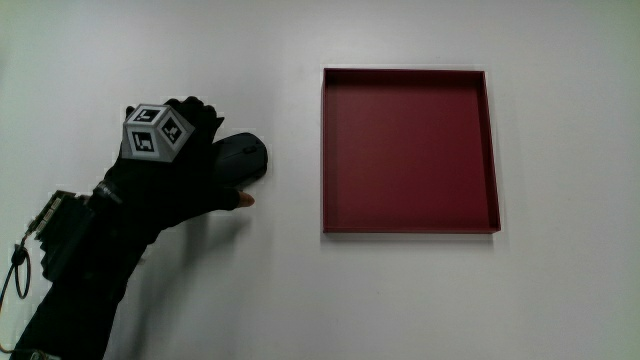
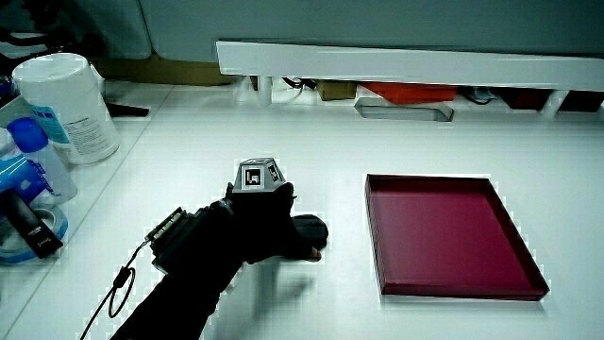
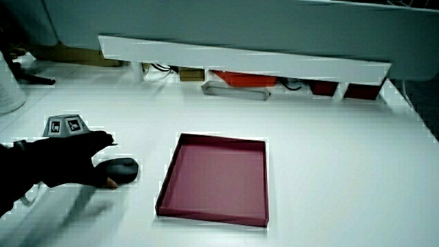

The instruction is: Pick mouse from desk

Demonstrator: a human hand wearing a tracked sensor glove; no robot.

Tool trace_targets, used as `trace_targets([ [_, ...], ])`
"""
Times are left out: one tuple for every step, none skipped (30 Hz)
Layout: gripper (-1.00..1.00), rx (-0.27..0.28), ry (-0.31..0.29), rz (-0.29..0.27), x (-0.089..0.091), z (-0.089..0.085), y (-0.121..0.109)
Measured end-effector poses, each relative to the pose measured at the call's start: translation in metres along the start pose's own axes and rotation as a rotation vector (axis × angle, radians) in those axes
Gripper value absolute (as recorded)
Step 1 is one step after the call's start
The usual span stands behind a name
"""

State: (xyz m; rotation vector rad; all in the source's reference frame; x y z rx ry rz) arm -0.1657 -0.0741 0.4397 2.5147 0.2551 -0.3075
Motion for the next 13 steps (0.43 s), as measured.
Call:
trace_targets([
  [1.00,0.003,-0.005,-0.016,0.005,0.005,-0.001],
  [1.00,0.004,-0.018,-0.021,0.008,0.008,-0.001],
  [1.00,0.000,-0.014,-0.029,0.014,0.014,-0.002],
  [1.00,0.014,-0.022,-0.047,0.018,0.016,0.000],
  [1.00,0.007,-0.047,-0.045,0.022,0.018,0.001],
  [1.00,0.029,-0.044,-0.084,0.028,0.022,0.001],
  [1.00,0.033,-0.012,-0.118,0.035,0.026,0.001],
  [1.00,0.043,-0.005,-0.142,0.041,0.029,0.002],
  [1.00,0.052,0.002,-0.166,0.047,0.032,0.002],
  [1.00,0.037,-0.045,-0.141,0.051,0.031,0.005],
  [1.00,0.047,-0.014,-0.165,0.059,0.036,0.003],
  [1.00,0.040,-0.078,-0.152,0.060,0.032,0.008],
  [1.00,0.039,-0.110,-0.158,0.064,0.032,0.009],
])
